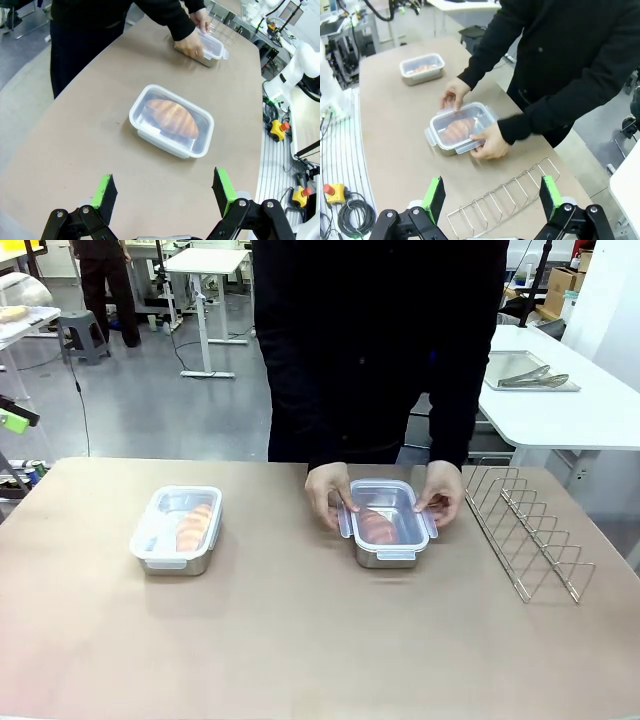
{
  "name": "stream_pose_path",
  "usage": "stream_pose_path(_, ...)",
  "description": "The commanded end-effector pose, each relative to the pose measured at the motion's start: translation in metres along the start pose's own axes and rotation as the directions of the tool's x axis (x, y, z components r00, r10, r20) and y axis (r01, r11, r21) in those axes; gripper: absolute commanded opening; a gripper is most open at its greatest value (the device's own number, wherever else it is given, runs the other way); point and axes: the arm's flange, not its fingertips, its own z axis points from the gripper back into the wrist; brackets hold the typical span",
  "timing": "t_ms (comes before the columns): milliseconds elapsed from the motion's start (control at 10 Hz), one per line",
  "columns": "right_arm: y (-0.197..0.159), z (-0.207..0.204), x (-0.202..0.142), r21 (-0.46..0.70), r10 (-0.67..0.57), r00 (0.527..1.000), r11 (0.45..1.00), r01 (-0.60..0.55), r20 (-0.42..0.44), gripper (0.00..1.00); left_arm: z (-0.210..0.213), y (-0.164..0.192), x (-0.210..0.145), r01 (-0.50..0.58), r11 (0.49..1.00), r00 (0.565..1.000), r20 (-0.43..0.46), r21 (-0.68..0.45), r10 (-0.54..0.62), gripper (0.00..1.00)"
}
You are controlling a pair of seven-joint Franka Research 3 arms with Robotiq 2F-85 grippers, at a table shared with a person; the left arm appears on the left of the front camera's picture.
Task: Place the bread in airtight containers.
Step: Release when the human grabs the Airtight Container lid.
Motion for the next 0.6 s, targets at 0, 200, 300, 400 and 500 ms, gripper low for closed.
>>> stream_pose_path(0,0.0004,0.0003,-0.0006,-0.012,0.016,1.0,1.0,-0.016,0.018,1.0,-0.0015,-0.0012,0.0008,0.009,1.0,1.0,-0.007,0.0,-0.009,1.0)
stream_pose_path(200,0.0004,0.0003,-0.0006,-0.012,0.016,1.0,1.0,-0.016,0.018,1.0,-0.0015,-0.0012,0.0008,0.009,1.0,1.0,-0.007,0.0,-0.009,1.0)
stream_pose_path(300,0.0004,0.0003,-0.0006,-0.012,0.016,1.0,1.0,-0.016,0.018,1.0,-0.0015,-0.0012,0.0008,0.009,1.0,1.0,-0.007,0.0,-0.009,1.0)
stream_pose_path(400,0.0004,0.0003,-0.0006,-0.012,0.016,1.0,1.0,-0.016,0.018,1.0,-0.0015,-0.0012,0.0008,0.009,1.0,1.0,-0.007,0.0,-0.009,1.0)
stream_pose_path(500,0.0004,0.0003,-0.0006,-0.012,0.016,1.0,1.0,-0.016,0.018,1.0,-0.0015,-0.0012,0.0008,0.009,1.0,1.0,-0.007,0.0,-0.009,1.0)
